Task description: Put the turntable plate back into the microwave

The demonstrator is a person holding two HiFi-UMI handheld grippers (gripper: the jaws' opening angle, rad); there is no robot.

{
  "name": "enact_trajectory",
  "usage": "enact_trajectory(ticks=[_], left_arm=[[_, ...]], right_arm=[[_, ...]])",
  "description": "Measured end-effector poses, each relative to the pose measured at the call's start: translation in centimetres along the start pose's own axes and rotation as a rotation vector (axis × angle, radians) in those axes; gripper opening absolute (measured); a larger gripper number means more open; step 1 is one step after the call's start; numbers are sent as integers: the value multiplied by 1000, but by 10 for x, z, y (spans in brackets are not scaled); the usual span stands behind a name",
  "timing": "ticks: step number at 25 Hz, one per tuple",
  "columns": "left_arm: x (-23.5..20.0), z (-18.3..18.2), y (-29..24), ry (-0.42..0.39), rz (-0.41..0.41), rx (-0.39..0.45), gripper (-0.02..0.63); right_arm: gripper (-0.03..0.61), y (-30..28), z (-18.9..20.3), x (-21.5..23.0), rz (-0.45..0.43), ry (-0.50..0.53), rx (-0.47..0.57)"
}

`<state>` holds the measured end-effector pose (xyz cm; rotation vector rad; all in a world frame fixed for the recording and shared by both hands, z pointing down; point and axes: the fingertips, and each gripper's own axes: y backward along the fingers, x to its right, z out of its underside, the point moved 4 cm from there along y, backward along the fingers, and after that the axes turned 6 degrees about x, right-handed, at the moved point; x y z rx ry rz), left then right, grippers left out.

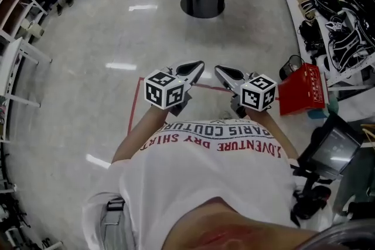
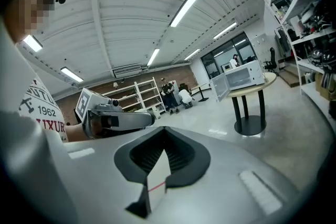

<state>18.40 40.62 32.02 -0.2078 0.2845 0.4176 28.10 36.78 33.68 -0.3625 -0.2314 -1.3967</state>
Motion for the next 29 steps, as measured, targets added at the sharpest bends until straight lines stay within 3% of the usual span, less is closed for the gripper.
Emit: enact_trajectory(ticks=[2, 5, 29], left_arm=[[11, -1, 39, -12, -1, 14, -2], [18, -6, 53, -26, 4, 37, -2], [20, 3, 27, 6, 63, 35, -2]], right_arm=[[2, -1, 7, -39, -4, 3, 3], [2, -1, 7, -58, -12, 40, -13], [2, 8, 0, -39, 20, 59, -18]])
